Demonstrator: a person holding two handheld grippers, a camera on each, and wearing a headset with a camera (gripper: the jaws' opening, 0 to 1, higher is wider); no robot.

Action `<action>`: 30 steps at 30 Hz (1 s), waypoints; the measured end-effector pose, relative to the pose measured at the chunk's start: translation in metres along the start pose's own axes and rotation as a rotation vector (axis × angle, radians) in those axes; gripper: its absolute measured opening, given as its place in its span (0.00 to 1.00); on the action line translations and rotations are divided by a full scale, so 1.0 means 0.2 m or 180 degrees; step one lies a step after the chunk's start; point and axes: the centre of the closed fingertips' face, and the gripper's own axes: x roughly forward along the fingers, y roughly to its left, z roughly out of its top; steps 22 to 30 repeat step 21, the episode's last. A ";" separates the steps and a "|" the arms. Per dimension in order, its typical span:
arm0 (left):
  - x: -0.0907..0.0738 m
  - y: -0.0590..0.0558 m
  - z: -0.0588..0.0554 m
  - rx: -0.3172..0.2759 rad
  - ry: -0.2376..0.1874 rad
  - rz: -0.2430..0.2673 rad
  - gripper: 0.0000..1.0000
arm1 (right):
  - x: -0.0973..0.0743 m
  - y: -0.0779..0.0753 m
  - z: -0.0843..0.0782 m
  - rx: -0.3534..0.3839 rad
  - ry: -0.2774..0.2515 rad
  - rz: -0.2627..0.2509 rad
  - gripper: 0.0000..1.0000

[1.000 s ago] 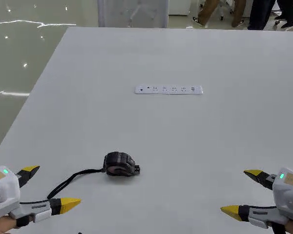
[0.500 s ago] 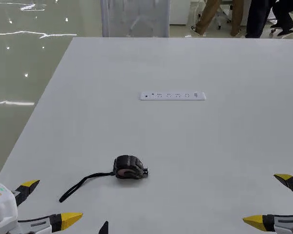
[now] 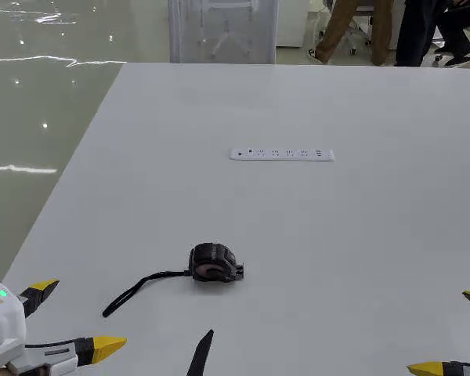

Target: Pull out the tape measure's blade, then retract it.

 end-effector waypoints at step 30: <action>0.01 -0.06 0.01 0.0013 -0.0031 -0.0031 1.00 | -0.05 -0.04 -0.02 -0.0084 -0.0013 0.0077 1.00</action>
